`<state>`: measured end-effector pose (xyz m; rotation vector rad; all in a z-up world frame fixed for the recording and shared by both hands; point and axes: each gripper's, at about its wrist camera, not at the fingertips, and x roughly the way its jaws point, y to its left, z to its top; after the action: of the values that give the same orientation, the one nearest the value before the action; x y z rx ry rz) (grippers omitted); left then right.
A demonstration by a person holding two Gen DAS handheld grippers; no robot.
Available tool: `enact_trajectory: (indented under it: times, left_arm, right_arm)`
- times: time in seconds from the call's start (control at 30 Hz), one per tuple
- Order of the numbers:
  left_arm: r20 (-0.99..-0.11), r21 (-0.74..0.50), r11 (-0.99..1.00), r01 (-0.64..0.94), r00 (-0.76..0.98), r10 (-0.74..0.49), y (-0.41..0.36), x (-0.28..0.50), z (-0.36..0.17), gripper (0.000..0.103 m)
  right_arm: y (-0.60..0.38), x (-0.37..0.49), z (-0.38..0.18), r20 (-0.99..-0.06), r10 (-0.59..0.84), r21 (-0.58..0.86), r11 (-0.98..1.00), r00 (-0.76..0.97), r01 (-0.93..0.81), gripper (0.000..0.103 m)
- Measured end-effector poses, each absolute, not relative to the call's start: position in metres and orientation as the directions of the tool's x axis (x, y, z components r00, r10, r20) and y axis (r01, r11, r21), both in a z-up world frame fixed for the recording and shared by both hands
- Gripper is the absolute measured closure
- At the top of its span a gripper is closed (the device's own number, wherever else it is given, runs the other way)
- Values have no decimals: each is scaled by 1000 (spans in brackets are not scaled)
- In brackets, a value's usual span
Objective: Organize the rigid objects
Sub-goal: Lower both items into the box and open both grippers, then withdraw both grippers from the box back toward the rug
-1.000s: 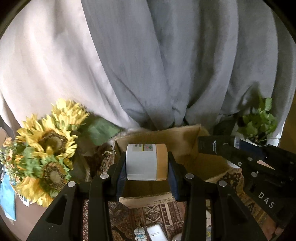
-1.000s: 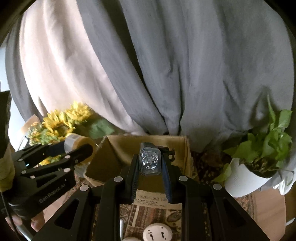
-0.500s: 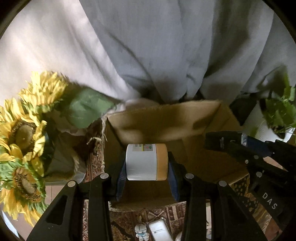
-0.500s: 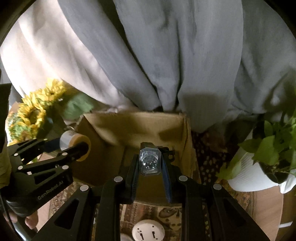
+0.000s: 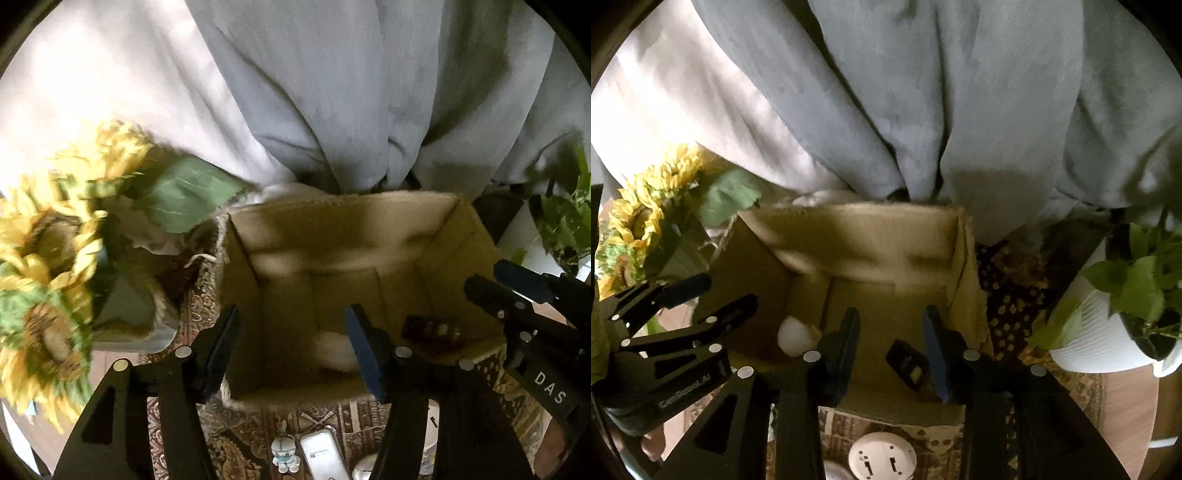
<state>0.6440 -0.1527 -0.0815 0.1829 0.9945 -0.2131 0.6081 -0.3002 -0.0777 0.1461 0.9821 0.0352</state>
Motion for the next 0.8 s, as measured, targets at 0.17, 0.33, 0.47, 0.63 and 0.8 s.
enact_trajectory:
  times: [0.17, 0.33, 0.47, 0.63, 0.8]
  left_arm:
    - [-804, 62, 975, 215, 590, -79, -143, 619, -60, 39]
    - [-754, 69, 980, 185, 653, -70, -133, 589, -40, 37]
    - [-729, 75, 986, 151, 683, -50, -125, 571, -34, 36]
    - [-712, 62, 990, 130, 700, -47, -117, 547, -31, 36]
    - [-694, 52, 990, 129, 718, -56, -112, 519, -33, 36]
  right_arm:
    - [-299, 588, -56, -780, 80, 139, 989, 621, 47, 57]
    - [-295, 565, -34, -728, 48, 114, 992, 684, 52, 46]
    - [-293, 550, -26, -706, 55, 115, 993, 706, 38, 43]
    - [-291, 533, -24, -693, 63, 121, 992, 719, 30, 42]
    - [-288, 510, -28, -661, 76, 143, 989, 747, 26, 39]
